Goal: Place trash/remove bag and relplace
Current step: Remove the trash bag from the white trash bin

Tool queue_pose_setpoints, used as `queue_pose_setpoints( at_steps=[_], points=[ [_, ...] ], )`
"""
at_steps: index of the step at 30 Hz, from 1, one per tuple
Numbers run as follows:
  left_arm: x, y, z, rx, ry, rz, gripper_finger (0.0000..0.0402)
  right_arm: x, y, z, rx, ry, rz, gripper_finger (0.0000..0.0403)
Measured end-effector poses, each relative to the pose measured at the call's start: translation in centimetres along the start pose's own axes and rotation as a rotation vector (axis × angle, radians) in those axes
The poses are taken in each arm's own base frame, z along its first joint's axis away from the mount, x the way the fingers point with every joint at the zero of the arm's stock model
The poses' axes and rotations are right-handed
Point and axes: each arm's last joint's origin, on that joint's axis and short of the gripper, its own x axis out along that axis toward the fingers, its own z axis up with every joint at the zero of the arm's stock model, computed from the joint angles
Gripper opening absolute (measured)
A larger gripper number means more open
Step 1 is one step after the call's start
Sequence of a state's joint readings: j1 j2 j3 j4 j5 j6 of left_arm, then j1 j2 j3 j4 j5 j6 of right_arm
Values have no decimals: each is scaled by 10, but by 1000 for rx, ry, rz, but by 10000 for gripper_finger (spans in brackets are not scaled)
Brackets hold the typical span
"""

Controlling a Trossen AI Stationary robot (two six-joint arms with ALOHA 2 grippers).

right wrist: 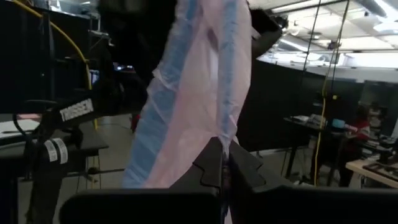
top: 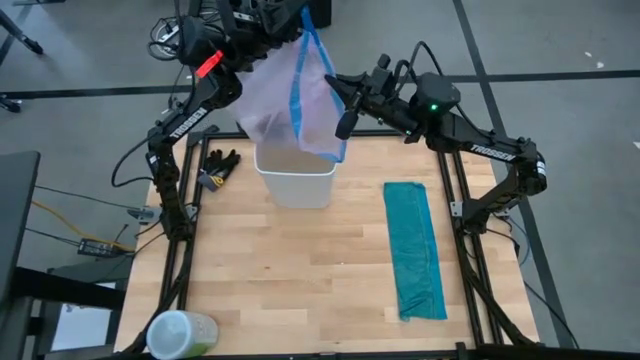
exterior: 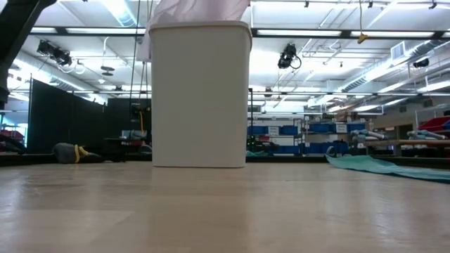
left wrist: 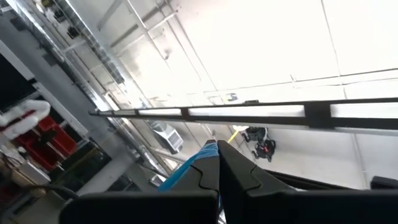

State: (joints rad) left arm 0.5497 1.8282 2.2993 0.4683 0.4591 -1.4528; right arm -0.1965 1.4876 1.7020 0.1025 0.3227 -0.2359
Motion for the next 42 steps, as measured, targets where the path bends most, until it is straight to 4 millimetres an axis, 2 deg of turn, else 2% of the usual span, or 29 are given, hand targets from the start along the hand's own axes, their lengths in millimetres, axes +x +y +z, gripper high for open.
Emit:
queue_pose_setpoints(
  at_steps=[9,15,21,25,31,33,37,42],
  points=[
    [-12,4,24,35,-38,41,4,-2,4,-13,6,137,29,1],
    [-18,9,34,37,-56,97,4,-2,5,-16,15,170,33,1],
    [-22,9,42,60,-108,112,4,-5,7,-26,23,269,52,0],
    [-24,0,48,88,-154,91,4,-4,12,-45,15,393,76,1],
    [-25,7,49,88,-152,120,4,-4,15,-49,-5,416,85,1],
    [-27,6,52,112,-146,119,4,-5,15,-39,-31,347,93,0],
    [-30,6,55,122,-128,124,4,-16,6,-6,-75,188,55,13],
    [-29,7,53,139,-74,129,4,-32,-9,14,-104,159,-11,71]
  ],
)
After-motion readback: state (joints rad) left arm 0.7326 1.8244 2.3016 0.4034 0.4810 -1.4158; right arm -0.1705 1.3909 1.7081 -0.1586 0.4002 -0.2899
